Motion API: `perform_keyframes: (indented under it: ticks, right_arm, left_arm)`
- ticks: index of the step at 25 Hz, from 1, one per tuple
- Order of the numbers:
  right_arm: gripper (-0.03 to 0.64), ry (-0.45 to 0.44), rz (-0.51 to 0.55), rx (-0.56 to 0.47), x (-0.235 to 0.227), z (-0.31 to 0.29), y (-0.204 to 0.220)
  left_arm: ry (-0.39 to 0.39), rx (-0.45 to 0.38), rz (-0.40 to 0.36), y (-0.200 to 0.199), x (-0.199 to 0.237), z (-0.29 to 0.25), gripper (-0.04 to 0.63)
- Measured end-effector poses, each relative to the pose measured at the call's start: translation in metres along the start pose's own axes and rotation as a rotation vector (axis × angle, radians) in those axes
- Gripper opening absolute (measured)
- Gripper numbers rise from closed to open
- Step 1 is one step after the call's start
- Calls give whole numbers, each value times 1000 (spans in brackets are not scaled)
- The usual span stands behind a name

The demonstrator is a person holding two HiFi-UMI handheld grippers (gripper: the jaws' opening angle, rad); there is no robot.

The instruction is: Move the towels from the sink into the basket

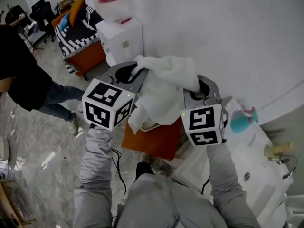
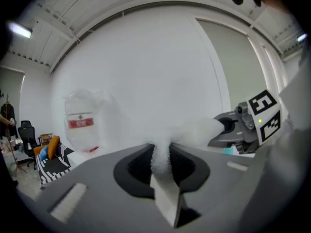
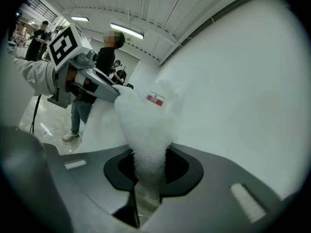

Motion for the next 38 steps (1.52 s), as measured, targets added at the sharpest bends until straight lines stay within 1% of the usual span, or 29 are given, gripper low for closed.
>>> perform_keyframes:
  ticks: [2, 7, 12, 15, 19, 21, 24, 27, 30, 32, 35, 38]
  right_arm:
    - [67, 5, -12, 37, 3, -19, 9]
    - [67, -4, -60, 144, 15, -63, 43]
    - [67, -23, -113, 261, 36, -96, 91]
    - [67, -53, -158, 345, 52, -103, 140]
    - [69, -98, -220, 492, 67, -106, 204]
    - [69, -121, -234, 550, 76, -108, 227]
    - [69, -148, -258, 609, 86, -113, 256]
    - [71, -174, -297, 663, 95, -121, 281]
    - [71, -206, -312, 718, 106, -129, 306]
    - [71, -225, -334, 761, 113, -130, 324]
    - [71, -241, -353, 809, 123, -130, 344]
    - [71, -242, -354, 814, 124, -132, 350]
  left_arm:
    - [35, 14, 24, 13, 16, -20, 114]
    - [89, 89, 69, 58, 51, -61, 114]
    - [155, 199, 132, 121, 65, -78, 114]
    - [187, 283, 178, 172, 54, -79, 114]
    - [248, 421, 226, 236, 28, -84, 114]
    - [278, 481, 258, 262, 16, -85, 114]
    - [297, 569, 305, 297, 2, -87, 114]
    - [290, 650, 296, 328, -4, -91, 115]
    - [277, 709, 285, 352, -7, -97, 115]
    - [281, 739, 287, 365, -10, -100, 115]
    - [295, 763, 295, 375, -14, -102, 115]
    - [314, 765, 302, 379, -17, -104, 115]
Point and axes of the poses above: the fingertips, and each gripper's own axes: z backward along the fingers, x to its left, y out of its underside, the point moved 3 cm from there along z, backward along the fingers, and after that the axes turned 9 degrees about -x, right-handed, at the moved point
